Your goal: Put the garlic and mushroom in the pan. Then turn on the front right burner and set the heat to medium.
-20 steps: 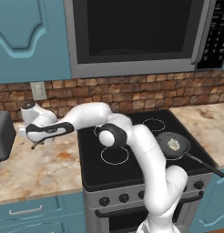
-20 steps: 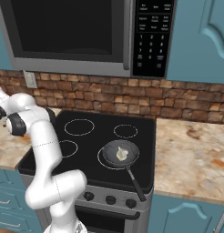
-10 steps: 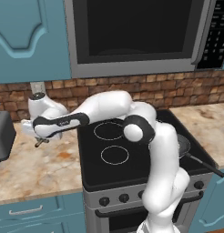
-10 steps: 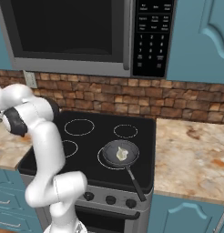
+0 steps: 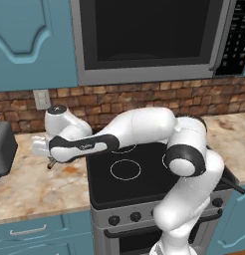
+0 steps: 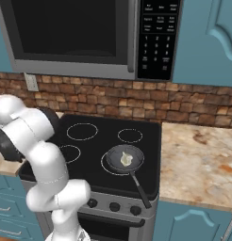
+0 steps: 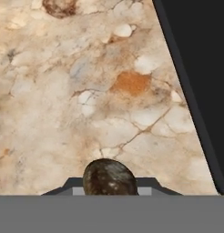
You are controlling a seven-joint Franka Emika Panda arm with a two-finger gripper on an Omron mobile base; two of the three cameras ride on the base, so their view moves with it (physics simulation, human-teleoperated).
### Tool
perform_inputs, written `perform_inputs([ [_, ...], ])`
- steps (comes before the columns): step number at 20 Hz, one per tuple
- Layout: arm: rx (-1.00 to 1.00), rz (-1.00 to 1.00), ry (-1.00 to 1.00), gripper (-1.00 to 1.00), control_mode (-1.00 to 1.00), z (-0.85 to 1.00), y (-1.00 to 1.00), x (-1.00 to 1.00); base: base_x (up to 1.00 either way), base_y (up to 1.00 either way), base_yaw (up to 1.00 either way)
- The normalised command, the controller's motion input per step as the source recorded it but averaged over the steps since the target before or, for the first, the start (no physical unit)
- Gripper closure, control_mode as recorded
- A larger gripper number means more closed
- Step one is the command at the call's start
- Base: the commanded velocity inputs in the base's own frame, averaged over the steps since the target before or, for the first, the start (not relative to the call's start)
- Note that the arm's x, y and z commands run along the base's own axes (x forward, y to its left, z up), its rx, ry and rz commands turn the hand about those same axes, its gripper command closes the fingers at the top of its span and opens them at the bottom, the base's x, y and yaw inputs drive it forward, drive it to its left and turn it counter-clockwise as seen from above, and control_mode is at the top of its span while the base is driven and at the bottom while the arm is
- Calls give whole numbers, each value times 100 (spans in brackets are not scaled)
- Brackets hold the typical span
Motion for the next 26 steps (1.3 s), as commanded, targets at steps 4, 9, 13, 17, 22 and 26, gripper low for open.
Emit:
perform_inputs([
  [4, 0, 5, 8, 100, -100, 56, -52, -63, 0, 0, 0],
  [9, -1, 11, 0, 100, -100, 5, -69, -39, 0, 0, 0],
  [13, -1, 14, 0, 100, -100, 0, -89, 11, 0, 0, 0],
  [17, 0, 12, 1, 100, -100, 0, -100, 27, 0, 0, 0],
  [22, 0, 7, 10, 100, -100, 0, -100, 10, 0, 0, 0],
  [26, 0, 4, 8, 100, -100, 0, -100, 0, 0, 0, 0],
])
